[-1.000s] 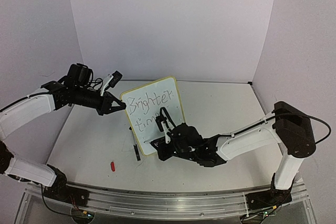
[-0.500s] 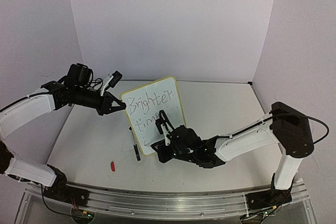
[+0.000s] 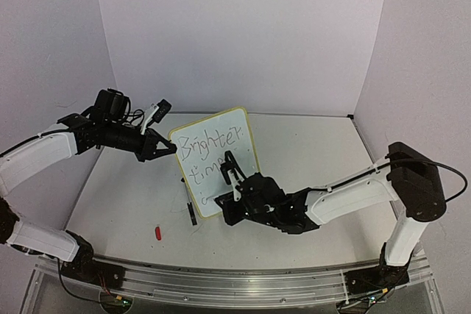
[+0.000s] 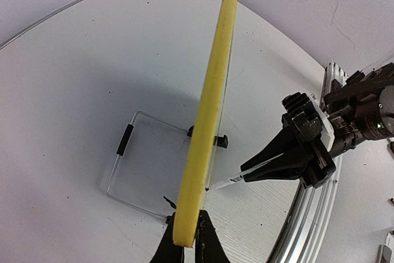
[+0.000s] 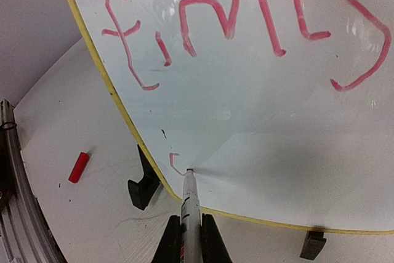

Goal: Write a sentence on the whiteboard
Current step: Write on the whiteboard at the center of the board.

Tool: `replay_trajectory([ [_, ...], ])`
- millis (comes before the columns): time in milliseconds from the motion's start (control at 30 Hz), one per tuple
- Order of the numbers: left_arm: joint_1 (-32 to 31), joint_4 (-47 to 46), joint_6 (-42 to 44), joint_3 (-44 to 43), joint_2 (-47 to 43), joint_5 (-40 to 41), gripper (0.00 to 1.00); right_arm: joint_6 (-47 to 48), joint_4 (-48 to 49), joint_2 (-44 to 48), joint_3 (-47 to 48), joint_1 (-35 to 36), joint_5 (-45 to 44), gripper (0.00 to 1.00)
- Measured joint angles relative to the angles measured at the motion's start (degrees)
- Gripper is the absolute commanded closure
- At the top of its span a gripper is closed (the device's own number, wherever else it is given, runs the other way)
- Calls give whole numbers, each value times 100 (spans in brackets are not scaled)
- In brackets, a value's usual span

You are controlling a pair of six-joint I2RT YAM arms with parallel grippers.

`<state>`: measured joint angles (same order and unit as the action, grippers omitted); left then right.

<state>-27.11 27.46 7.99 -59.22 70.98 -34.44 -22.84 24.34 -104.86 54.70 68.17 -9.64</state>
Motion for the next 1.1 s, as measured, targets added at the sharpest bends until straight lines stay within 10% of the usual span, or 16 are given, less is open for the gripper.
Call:
replay_trajectory([
  [1100, 0, 0, -2, 0, 0, 2, 100, -213, -57, 78, -24, -3, -125, 100],
])
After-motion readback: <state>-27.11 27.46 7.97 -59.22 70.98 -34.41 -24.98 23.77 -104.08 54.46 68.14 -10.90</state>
